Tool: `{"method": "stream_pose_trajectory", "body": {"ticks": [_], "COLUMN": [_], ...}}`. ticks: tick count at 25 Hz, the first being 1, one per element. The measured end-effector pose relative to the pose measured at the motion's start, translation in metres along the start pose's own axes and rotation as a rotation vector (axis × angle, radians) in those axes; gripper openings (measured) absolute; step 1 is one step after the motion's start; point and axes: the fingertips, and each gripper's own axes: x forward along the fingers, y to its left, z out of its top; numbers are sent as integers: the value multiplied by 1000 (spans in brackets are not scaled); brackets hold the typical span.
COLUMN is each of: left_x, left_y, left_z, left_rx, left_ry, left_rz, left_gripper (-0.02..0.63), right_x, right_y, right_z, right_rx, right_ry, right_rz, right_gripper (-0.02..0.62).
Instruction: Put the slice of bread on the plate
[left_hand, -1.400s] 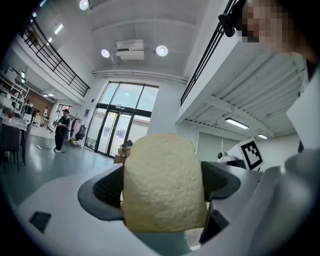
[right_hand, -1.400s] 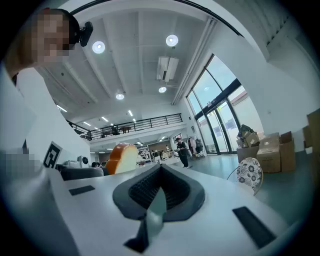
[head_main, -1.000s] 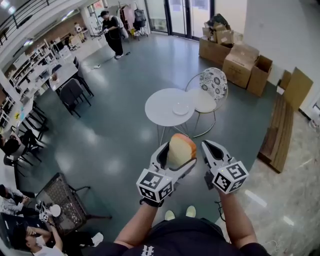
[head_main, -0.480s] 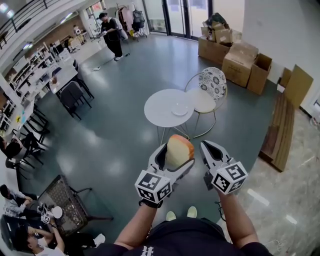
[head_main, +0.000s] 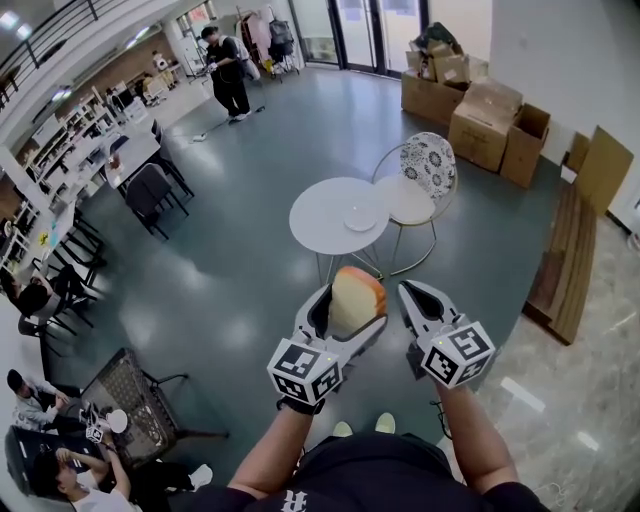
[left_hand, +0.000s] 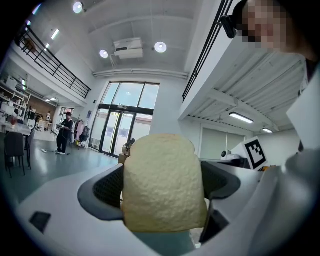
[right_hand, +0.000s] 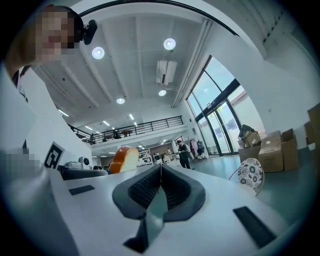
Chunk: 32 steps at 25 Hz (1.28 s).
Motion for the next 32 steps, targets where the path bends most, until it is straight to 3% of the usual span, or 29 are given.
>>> {"method": "stream_pose_trajectory", "body": {"ticks": [17,25,32], "left_x": [25,51,84], "left_y": [-1,41,108], "left_z": [-8,-8,-3], "left_rx": [0,-14,-18], "left_ry": [-1,1,15], "left_rz": [30,6,-17], "left_gripper": [492,492,492], "right_x": [-6,34,103], "right_y": [-29,-49,-73], "right_z": [-2,-6,-9], "right_rx": [5,4,10], "right_ry": [-4,3,4], "right_rz": [13,-18,-46], "right_gripper": [6,6,6]}}
